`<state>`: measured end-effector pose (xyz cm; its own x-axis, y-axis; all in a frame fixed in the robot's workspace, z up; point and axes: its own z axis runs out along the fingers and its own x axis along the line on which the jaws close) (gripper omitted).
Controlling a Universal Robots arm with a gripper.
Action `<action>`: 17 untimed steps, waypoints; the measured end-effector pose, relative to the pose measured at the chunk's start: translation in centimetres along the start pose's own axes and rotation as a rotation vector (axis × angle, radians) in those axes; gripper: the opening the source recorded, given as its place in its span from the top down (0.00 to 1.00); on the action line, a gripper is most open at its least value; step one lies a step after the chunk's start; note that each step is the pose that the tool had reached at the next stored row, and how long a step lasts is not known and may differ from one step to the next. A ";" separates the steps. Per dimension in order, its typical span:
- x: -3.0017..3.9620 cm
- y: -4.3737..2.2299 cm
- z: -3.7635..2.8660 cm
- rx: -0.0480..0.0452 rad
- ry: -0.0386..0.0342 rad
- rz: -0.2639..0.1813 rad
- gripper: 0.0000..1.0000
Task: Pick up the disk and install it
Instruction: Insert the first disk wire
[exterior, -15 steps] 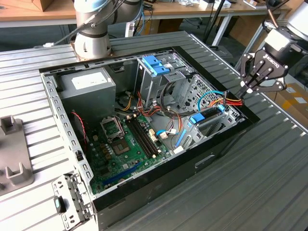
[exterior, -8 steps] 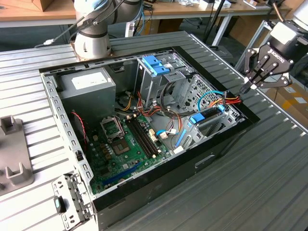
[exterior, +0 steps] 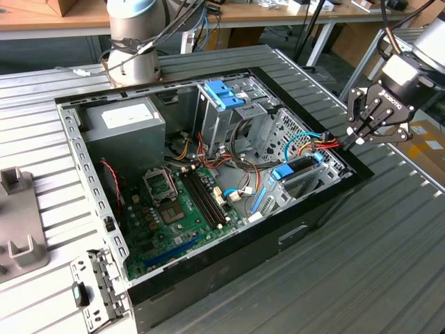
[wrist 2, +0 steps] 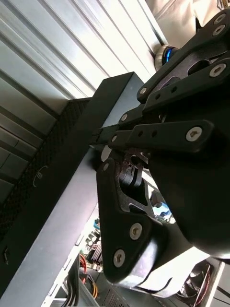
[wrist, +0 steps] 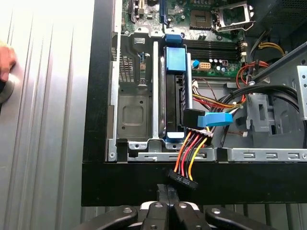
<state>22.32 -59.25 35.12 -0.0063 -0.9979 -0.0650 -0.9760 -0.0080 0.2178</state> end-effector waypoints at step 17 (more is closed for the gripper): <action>-1.01 0.31 -0.72 -0.0002 -0.0001 0.000 0.90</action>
<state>22.18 -58.29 35.96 -0.0066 -0.9979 -0.0650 -0.9759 -0.0078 0.2180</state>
